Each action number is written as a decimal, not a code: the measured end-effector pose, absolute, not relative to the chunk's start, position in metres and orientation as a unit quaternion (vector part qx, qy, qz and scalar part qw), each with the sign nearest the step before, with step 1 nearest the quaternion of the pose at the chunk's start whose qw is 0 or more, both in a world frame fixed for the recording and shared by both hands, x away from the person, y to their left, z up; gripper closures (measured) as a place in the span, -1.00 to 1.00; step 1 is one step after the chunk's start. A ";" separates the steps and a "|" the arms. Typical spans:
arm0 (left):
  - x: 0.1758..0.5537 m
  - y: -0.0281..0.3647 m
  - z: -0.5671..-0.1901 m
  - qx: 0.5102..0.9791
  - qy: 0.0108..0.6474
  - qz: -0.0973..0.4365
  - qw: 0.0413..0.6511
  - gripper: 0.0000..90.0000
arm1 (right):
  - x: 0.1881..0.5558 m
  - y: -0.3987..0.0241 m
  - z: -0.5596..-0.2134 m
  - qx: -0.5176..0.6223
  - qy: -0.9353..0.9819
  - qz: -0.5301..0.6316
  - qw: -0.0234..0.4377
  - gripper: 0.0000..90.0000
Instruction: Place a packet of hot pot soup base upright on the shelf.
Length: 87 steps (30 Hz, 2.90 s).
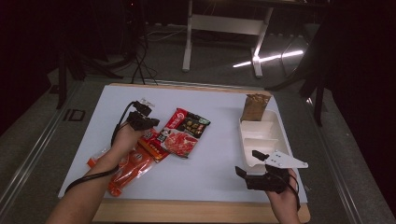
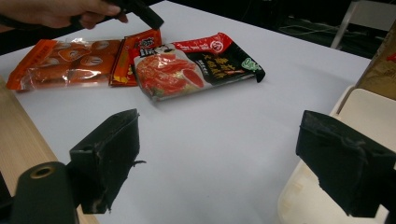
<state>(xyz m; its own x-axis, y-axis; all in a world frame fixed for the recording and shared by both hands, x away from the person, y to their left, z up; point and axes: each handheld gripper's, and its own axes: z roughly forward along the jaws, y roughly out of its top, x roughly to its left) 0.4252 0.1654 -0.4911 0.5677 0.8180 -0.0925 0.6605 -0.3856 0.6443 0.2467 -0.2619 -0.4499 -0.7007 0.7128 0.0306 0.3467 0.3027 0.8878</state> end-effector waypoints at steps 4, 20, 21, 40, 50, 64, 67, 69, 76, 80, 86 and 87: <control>0.438 0.159 -0.503 0.833 0.447 0.120 0.303 1.00 | 0.247 -0.262 -0.450 0.336 0.786 0.484 0.187 -0.70; 0.459 0.138 -0.526 0.852 0.434 0.086 0.280 1.00 | 0.248 -0.264 -0.451 0.339 0.786 0.484 0.185 -0.70; 0.458 0.136 -0.526 0.854 0.431 0.084 0.278 1.00 | 0.248 -0.264 -0.451 0.339 0.785 0.484 0.185 -0.70; 0.436 0.117 -0.527 0.870 0.410 0.039 0.271 1.00 | 0.249 -0.264 -0.450 0.338 0.785 0.484 0.186 -0.69; 0.422 0.105 -0.528 0.875 0.395 0.024 0.279 1.00 | 0.248 -0.262 -0.450 0.337 0.785 0.485 0.187 -0.69; 0.412 0.079 -0.529 0.885 0.371 0.012 0.282 1.00 | 0.247 -0.262 -0.449 0.336 0.784 0.488 0.188 -0.69; 0.411 0.076 -0.528 0.890 0.367 0.017 0.272 1.00 | 0.247 -0.262 -0.448 0.335 0.785 0.486 0.190 -0.69; 0.411 0.077 -0.526 0.888 0.369 0.011 0.273 1.00 | 0.247 -0.263 -0.449 0.334 0.785 0.486 0.189 -0.69; 0.417 0.087 -0.504 0.870 0.390 0.038 0.300 0.85 | 0.247 -0.263 -0.449 0.335 0.784 0.487 0.189 -0.69; 0.425 0.091 -0.496 0.852 0.408 0.053 0.323 0.56 | 0.247 -0.263 -0.449 0.334 0.785 0.486 0.188 -0.69; 0.442 0.093 -0.498 0.825 0.439 0.044 0.353 0.30 | 0.246 -0.263 -0.449 0.334 0.785 0.487 0.186 -0.69; 0.444 0.093 -0.499 0.823 0.442 0.041 0.354 0.30 | 0.247 -0.263 -0.449 0.333 0.786 0.487 0.186 -0.69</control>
<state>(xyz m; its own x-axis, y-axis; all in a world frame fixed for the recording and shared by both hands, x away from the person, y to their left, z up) 0.4439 0.0926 -0.4988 0.6058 0.7569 -0.2452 0.6986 -0.3585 0.6192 0.2465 -0.2626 -0.4489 -0.7090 0.7045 0.0323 0.3420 0.3033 0.8894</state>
